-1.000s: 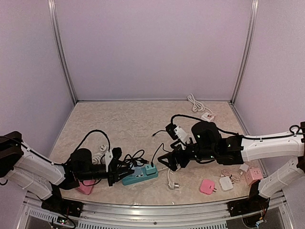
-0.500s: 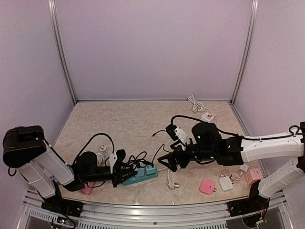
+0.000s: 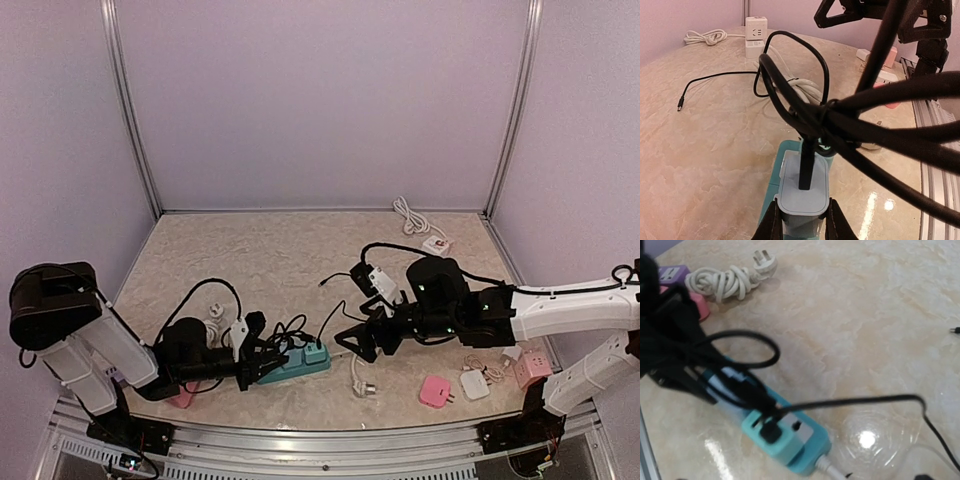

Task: Insert the plug
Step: Insert the plug into the socket.

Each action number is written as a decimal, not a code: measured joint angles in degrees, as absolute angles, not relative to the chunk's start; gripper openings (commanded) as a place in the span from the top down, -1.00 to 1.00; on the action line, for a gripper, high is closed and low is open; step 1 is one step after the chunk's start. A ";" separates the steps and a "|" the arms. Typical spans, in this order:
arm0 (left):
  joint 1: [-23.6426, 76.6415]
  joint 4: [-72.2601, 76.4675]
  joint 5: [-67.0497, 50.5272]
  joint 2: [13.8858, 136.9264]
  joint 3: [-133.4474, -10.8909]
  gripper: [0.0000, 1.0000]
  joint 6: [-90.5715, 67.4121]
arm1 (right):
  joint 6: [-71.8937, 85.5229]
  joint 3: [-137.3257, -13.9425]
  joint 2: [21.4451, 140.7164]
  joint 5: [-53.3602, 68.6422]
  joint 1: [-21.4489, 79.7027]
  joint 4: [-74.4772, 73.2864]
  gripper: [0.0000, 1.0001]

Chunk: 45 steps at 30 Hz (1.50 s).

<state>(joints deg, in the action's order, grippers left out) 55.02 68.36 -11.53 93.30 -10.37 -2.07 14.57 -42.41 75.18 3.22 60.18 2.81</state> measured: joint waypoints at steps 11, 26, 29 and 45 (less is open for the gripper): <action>47.75 66.11 -24.36 95.94 -12.95 1.00 3.77 | 6.02 -45.63 82.13 10.92 56.66 0.67 -0.90; 47.24 57.67 -32.01 103.77 -25.19 1.00 14.09 | 2.50 -46.30 80.09 15.40 54.22 -2.35 -0.90; 47.53 55.96 -32.14 104.47 -27.03 1.00 16.36 | 1.93 -46.30 78.74 15.38 53.67 -2.33 -0.90; 48.58 49.06 -25.74 101.25 -24.21 -0.97 21.50 | 1.98 -46.11 75.92 14.20 53.34 -3.49 -0.92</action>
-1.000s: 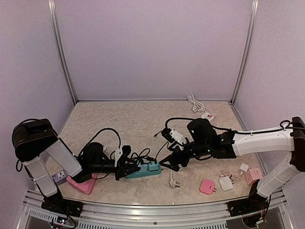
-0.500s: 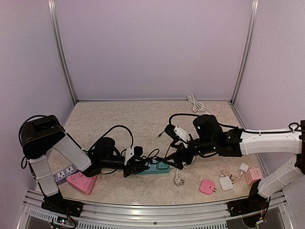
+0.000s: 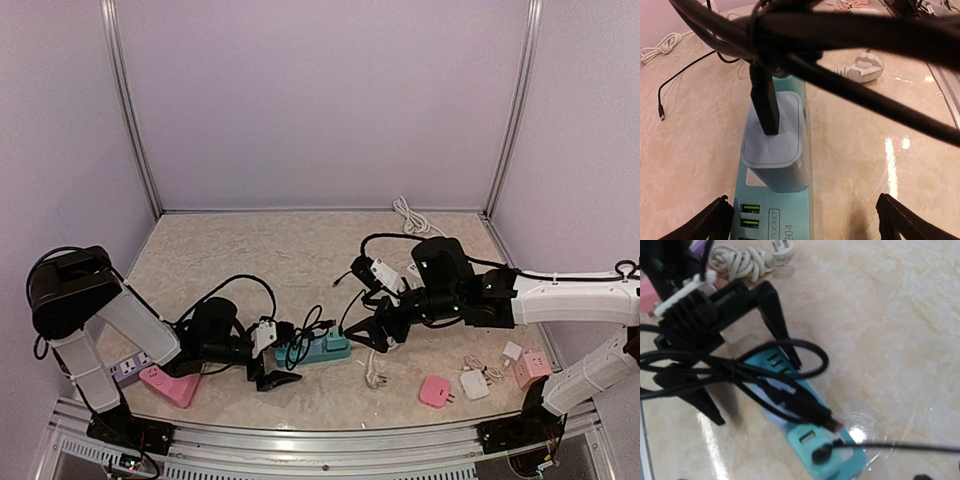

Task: Insert the plug
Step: Insert the plug into the socket, then move the socket to the center of the board.

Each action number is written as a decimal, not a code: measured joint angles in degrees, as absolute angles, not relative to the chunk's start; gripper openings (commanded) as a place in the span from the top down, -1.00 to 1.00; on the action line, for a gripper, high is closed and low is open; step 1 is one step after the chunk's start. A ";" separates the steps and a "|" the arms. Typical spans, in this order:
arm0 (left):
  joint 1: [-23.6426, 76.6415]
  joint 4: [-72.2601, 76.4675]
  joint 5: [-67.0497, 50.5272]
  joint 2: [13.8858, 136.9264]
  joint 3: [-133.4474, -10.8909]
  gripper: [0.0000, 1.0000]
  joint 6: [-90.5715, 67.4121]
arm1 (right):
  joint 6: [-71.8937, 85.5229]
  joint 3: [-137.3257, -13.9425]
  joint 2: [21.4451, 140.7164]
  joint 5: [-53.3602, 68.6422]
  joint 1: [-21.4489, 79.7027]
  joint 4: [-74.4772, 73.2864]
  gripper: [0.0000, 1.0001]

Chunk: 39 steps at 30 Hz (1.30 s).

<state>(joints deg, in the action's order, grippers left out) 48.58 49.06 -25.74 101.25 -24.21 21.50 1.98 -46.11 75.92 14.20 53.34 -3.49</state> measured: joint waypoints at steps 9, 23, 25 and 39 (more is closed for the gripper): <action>49.52 40.64 -22.04 85.71 -16.43 -0.97 25.39 | 3.79 -51.35 75.53 10.52 53.32 -7.55 -0.90; 28.14 10.96 -28.29 46.89 -19.14 -0.97 26.83 | 4.49 -80.79 85.97 2.74 59.66 -20.29 -0.78; 25.69 9.50 -26.15 42.57 -20.91 -0.98 21.82 | 1.39 -87.88 91.53 0.25 63.51 -23.35 -0.78; 5.26 -1.87 -2.42 7.29 -16.97 -0.98 -7.33 | -20.67 -124.09 133.86 -16.71 75.33 -52.16 -0.84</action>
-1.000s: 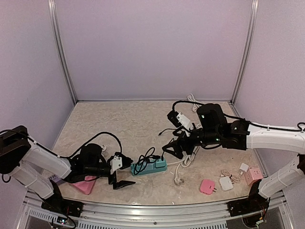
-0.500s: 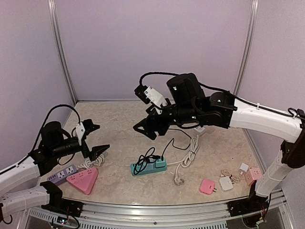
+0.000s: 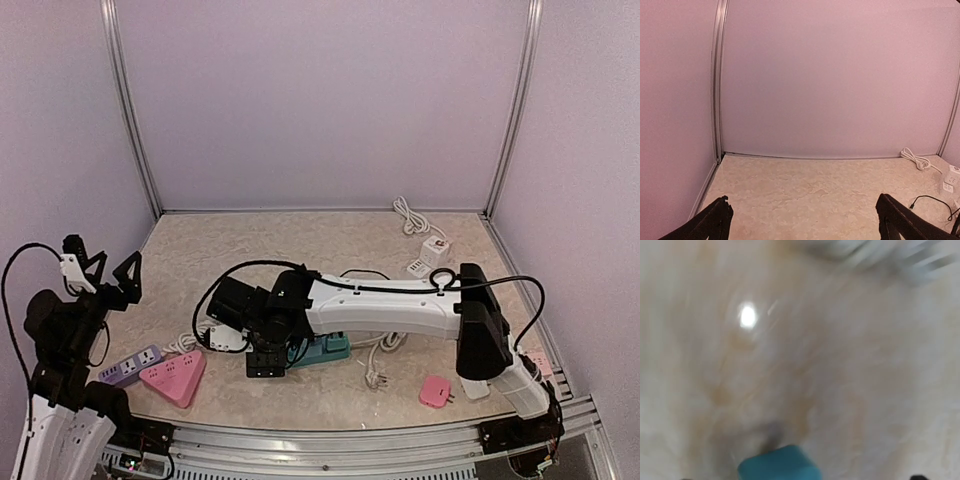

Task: Insert the plug
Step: Move the socket to the center of the board.

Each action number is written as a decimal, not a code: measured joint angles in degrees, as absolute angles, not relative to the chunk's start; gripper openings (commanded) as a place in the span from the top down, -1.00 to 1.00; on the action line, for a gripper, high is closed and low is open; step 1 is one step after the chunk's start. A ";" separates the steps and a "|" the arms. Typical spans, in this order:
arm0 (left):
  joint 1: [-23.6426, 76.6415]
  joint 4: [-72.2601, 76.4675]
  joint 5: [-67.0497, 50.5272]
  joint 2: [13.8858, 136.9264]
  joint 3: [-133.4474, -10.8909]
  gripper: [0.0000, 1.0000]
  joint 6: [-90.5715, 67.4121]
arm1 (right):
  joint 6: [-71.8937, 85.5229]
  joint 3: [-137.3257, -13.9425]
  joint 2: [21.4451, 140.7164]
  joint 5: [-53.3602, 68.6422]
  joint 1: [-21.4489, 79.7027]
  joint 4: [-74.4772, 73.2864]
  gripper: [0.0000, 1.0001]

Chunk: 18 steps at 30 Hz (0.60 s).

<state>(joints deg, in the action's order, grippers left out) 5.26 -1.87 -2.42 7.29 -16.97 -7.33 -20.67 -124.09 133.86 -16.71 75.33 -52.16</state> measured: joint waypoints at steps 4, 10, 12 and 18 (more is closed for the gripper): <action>1.80 -2.15 -2.02 3.75 -15.86 -0.97 -8.82 | -26.52 -124.09 138.47 -20.86 75.75 -54.19 -0.78; -2.81 -1.74 -2.31 0.54 -14.04 -0.97 -9.23 | -31.66 -125.47 140.79 -24.62 74.72 -55.16 -0.64; -3.77 -1.65 -2.33 0.47 -13.63 -0.97 -9.23 | -32.51 -125.43 140.88 -25.74 73.73 -55.31 -0.60; -4.80 -0.64 -2.96 0.40 -12.53 -0.97 -9.26 | -34.26 -122.67 140.90 -29.65 68.66 -53.71 -0.57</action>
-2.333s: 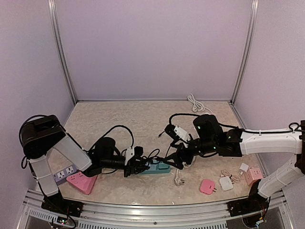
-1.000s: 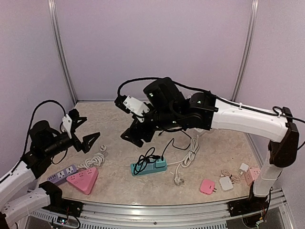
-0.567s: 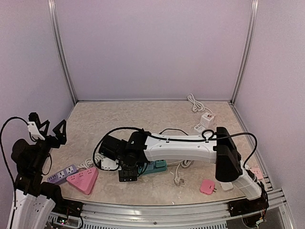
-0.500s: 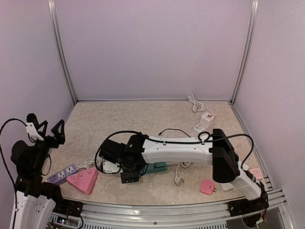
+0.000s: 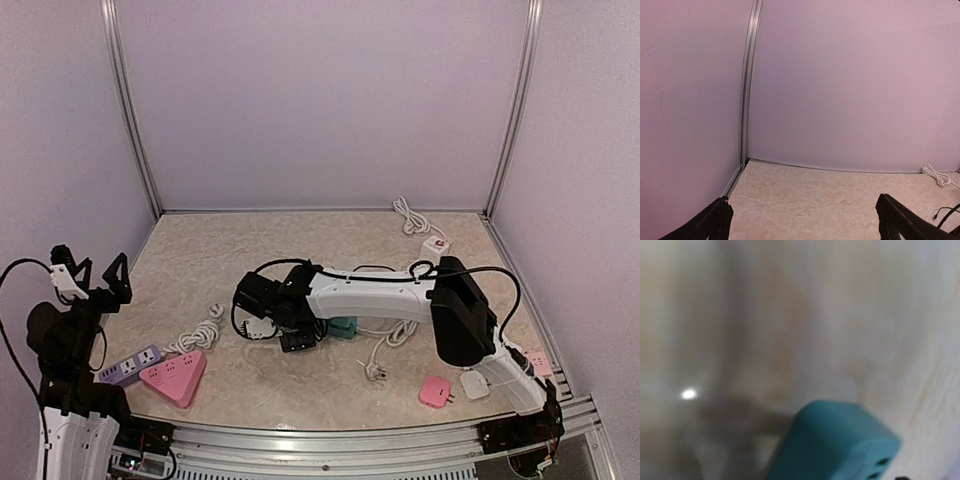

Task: Insert the plug
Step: Move the socket to the center of the board.

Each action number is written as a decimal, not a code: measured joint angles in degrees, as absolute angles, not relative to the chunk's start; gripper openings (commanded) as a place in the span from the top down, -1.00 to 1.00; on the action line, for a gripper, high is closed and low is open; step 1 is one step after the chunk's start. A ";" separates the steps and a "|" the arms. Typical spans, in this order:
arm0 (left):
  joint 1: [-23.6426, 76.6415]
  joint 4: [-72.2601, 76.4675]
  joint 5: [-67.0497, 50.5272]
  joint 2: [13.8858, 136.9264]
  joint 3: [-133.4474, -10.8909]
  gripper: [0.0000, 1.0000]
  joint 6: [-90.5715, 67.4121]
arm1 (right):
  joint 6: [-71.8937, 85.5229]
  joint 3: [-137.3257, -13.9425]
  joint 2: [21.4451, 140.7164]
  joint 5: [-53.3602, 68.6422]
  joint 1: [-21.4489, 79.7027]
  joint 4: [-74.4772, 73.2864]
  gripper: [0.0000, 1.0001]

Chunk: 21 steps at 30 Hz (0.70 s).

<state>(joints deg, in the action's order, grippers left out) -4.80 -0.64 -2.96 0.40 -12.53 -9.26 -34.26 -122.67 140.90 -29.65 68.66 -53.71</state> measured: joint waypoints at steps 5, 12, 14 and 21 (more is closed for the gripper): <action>-4.80 0.64 -4.12 0.38 -12.21 -0.97 -9.63 | -36.32 -116.84 139.37 -33.39 61.52 -46.96 -0.58; -5.10 2.28 -5.48 0.95 -12.03 -0.96 -10.09 | -39.42 -114.41 138.72 -34.76 51.42 -40.14 -0.58; -5.48 2.57 -5.76 1.50 -11.86 -0.96 -10.11 | -39.57 -115.26 139.44 -35.00 49.04 -39.13 -0.59; -6.37 2.87 -6.24 2.94 -11.49 -0.96 -10.17 | -39.40 -120.99 143.50 -36.29 44.27 -36.14 -0.65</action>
